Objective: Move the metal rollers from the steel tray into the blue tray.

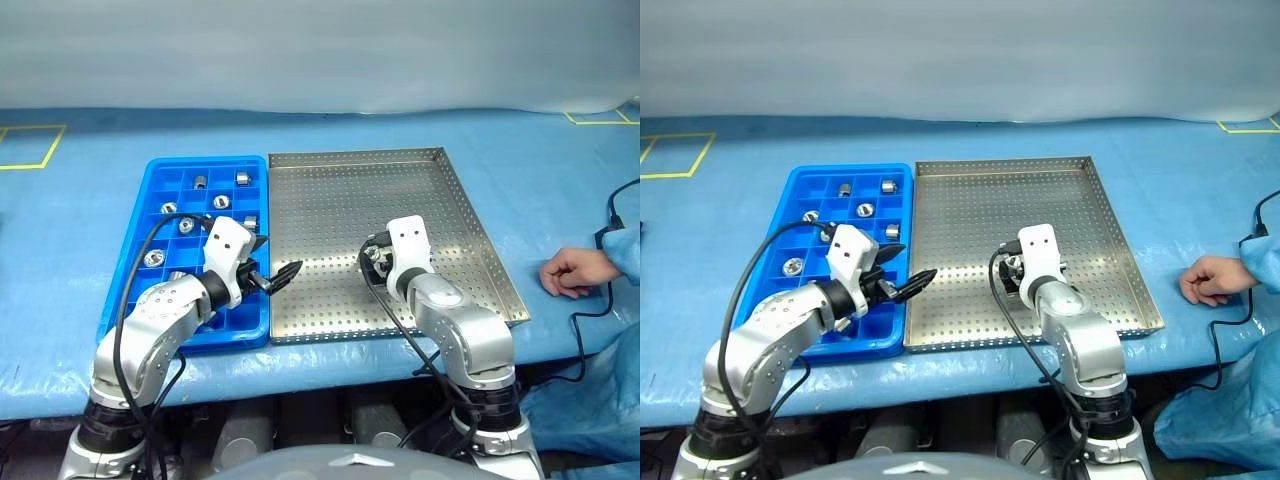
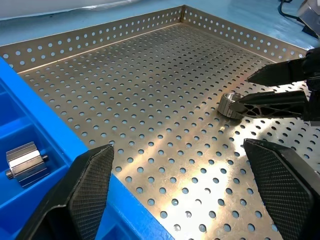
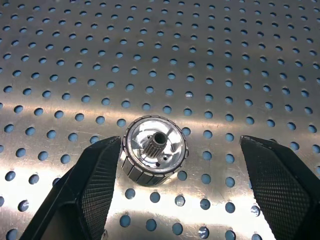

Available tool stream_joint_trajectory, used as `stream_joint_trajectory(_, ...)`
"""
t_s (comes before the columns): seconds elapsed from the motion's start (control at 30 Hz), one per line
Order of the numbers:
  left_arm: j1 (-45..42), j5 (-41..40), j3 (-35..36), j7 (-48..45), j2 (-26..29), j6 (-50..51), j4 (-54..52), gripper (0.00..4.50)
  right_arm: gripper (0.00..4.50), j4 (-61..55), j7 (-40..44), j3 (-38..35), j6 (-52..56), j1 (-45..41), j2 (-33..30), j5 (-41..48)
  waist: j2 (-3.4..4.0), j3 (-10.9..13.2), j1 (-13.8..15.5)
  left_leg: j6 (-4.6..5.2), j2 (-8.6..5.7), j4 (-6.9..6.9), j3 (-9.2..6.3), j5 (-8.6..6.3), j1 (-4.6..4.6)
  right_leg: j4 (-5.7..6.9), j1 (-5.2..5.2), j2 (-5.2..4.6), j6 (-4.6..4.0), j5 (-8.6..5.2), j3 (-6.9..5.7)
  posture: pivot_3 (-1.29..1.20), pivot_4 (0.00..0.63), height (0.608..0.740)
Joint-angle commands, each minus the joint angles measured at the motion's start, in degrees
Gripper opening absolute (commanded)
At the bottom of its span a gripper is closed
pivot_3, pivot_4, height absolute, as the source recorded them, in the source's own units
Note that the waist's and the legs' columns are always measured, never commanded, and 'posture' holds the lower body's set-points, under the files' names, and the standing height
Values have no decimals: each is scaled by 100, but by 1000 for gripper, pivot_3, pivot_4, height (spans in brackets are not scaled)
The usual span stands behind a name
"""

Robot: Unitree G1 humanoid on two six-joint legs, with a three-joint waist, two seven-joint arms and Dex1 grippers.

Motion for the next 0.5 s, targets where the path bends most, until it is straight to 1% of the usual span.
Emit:
stream_joint_trajectory(0.03, 40, -42, 61, 60, -1, -72, -148, 4500, 4018, 65, 1, -114, -46, -104, 131, 22, 0, 0, 5, 0, 0, 0, 0, 0, 0, 0, 0, 0, 0, 0, 0, -76, 150, 740)
stream_joint_trajectory(0.13, 136, -61, 116, 127, -1, -52, -204, 4500, 3424, 192, 55, -138, -70, -136, 204, 53, 0, 0, 11, 0, 0, -1, 0, 0, 0, 1, -1, 0, 0, 1, 1, -54, 150, 740)
stream_joint_trajectory(0.2, 212, -62, 158, 189, -4, -39, -251, 4500, 2784, 241, 59, -136, -52, -183, 222, 40, 1, 0, 29, 0, 0, 0, 0, 0, 0, 2, -1, 0, 1, 1, 1, -36, 150, 740)
stream_joint_trajectory(0.33, 330, -81, 239, 285, -5, -24, -338, 4500, 2784, 324, 230, -91, -192, -253, 176, 85, 1, 0, 54, 0, 0, 0, 0, 0, 1, 3, 0, 0, 0, 0, 0, -6, 150, 740)
stream_joint_trajectory(0.37, 387, -86, 267, 318, -9, -13, -387, 4500, 2446, 348, 262, -64, -224, -289, 164, 80, 0, 0, 65, 0, 0, 0, -1, 0, 1, 3, 0, 0, 0, 0, 0, 2, 150, 740)
stream_joint_trajectory(0.4, 420, -93, 287, 340, -10, -4, -419, 4500, 2252, 366, 274, -45, -238, -318, 159, 67, 1, 0, 72, 0, 0, 0, -1, 0, 1, 3, 0, 0, 0, 0, -1, 7, 150, 740)
stream_joint_trajectory(0.43, 473, -91, 314, 379, -9, 8, -469, 4500, 1913, 386, 302, -18, -285, -362, 161, 61, 1, 0, 89, 0, 0, 0, -1, 0, 1, 3, 0, 0, 0, 1, 0, 18, 150, 740)
stream_joint_trajectory(0.47, 508, -94, 333, 407, -4, 14, -501, 4500, 1678, 401, 322, 0, -319, -391, 167, 54, 1, 0, 94, 0, 0, 0, -1, 0, 1, 3, 0, 0, 0, 1, 0, 29, 150, 740)
stream_joint_trajectory(0.5, 591, -112, 397, 464, -24, 27, -576, 4500, 1685, 390, 445, 93, -331, -448, 142, 101, 1, 0, 106, 0, 0, 0, -1, 0, 1, 3, 0, 0, 1, 1, 0, 55, 150, 740)
